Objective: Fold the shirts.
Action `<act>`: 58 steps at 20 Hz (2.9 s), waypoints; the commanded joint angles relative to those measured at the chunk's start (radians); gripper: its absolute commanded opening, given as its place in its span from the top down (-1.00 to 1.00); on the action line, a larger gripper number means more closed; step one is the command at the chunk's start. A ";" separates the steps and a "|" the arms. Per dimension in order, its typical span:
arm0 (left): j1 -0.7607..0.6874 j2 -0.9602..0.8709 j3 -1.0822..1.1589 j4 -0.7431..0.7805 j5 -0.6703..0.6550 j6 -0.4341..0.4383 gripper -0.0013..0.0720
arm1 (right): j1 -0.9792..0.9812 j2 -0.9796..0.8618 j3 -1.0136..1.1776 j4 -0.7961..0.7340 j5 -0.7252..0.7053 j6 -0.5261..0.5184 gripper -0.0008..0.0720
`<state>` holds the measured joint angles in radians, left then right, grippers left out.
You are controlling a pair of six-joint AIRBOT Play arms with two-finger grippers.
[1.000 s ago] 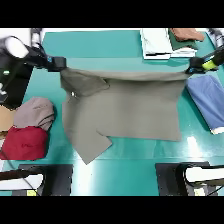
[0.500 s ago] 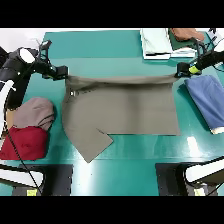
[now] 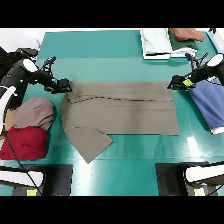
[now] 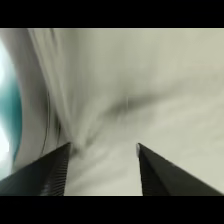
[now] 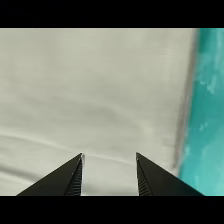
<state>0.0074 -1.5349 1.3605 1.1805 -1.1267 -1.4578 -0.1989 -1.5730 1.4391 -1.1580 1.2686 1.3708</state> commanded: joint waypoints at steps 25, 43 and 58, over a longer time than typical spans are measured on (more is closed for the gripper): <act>-0.119 0.653 -0.911 -0.266 0.137 -0.042 0.90 | -0.074 0.576 -0.413 0.058 0.031 -0.059 -0.06; -0.119 0.653 -0.774 -0.184 0.002 -0.026 0.91 | -0.243 0.315 -0.774 0.143 0.003 -0.142 0.45; -0.119 0.938 -0.702 -0.035 -0.246 -0.129 0.91 | -0.159 0.716 -0.669 -0.195 0.206 -0.095 0.94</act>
<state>-0.1116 -0.6041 0.6304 1.1072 -1.4391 -1.5841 -0.3607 -0.8742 0.7429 -1.3220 1.4792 1.2533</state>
